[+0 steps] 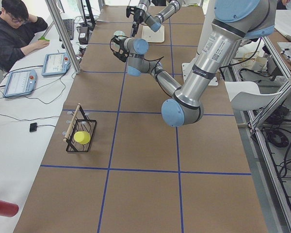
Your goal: Left arm grabs green cup and hands to right arm on tray
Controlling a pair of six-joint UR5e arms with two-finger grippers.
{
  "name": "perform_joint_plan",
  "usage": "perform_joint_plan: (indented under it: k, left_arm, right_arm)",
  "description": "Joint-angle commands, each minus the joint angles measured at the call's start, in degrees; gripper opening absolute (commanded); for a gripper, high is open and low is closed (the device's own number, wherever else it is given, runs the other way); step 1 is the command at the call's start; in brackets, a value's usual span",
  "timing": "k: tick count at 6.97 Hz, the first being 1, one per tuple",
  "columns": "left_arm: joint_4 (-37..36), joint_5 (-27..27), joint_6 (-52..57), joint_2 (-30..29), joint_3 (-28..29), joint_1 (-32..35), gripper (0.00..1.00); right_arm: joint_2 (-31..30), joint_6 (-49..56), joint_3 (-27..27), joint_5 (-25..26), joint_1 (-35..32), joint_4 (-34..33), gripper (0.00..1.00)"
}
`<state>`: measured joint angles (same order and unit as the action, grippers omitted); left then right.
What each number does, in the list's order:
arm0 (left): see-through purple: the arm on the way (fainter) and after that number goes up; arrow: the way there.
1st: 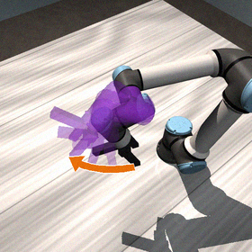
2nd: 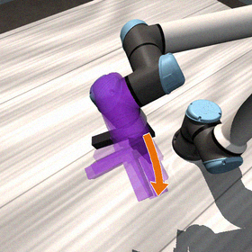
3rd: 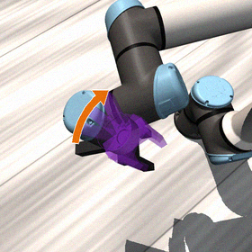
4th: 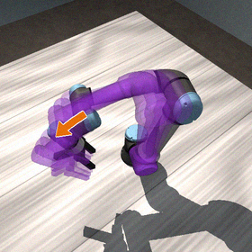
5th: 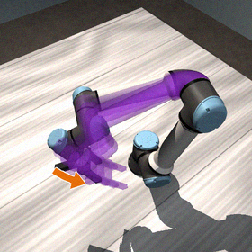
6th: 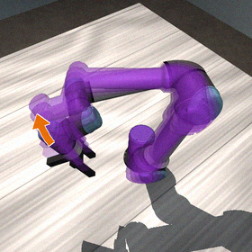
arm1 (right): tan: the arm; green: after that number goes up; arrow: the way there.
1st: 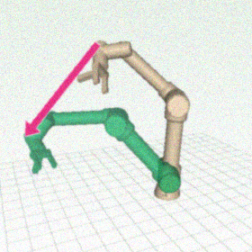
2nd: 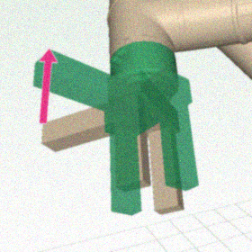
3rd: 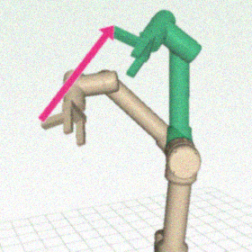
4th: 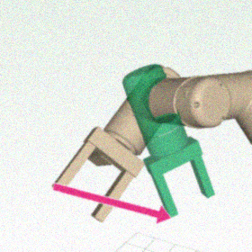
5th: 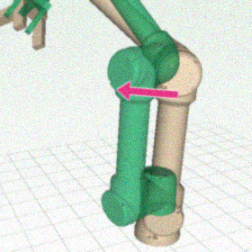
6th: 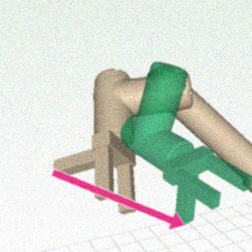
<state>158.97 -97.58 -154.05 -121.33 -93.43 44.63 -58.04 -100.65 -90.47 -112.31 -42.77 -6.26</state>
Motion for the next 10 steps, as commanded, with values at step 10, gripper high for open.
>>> perform_joint_plan:
  k: [10]
  left_arm:
    - [1.08, -0.51, -6.35, 1.8, -2.45, -2.88, 0.38]
  right_arm:
    - [-0.15, -0.77, 0.74, 0.6, 0.76, 0.37, 0.88]
